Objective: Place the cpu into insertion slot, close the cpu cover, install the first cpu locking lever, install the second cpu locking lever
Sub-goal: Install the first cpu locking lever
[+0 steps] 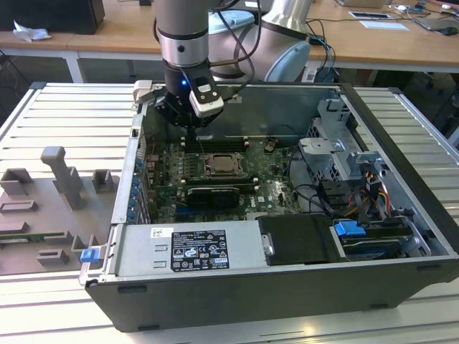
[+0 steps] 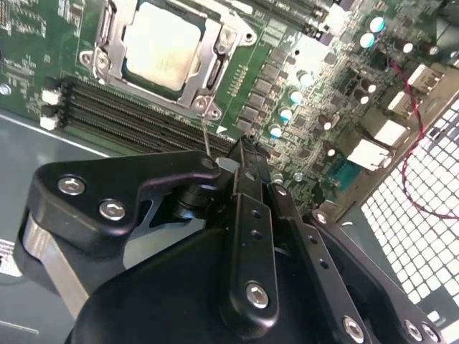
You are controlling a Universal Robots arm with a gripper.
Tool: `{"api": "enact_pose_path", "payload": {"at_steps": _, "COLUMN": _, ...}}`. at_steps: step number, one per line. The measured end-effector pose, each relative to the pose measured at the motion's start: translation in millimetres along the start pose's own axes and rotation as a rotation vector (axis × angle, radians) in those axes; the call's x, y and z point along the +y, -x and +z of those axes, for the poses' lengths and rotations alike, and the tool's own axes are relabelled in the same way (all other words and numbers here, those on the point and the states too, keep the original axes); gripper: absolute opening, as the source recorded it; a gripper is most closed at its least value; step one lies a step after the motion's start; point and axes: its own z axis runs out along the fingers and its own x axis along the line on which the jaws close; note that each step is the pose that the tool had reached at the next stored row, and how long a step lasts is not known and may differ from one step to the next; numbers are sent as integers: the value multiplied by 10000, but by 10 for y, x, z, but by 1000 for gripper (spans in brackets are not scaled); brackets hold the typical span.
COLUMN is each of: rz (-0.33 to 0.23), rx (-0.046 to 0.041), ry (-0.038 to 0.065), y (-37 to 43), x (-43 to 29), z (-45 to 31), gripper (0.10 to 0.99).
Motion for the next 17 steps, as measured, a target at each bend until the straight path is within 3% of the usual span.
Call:
{"api": "enact_pose_path", "payload": {"at_steps": 3, "rz": -443, "rx": 23, "ry": 14, "y": -2, "x": 20, "z": 8, "gripper": 106}}
{"api": "enact_pose_path", "payload": {"at_steps": 8, "rz": -562, "rx": 29, "ry": 19, "y": -8, "x": 103, "z": 25, "gripper": 106}}
{"api": "enact_pose_path", "payload": {"at_steps": 17, "rz": -561, "rx": 29, "ry": 19, "y": 158, "x": 118, "z": 39, "gripper": 106}}
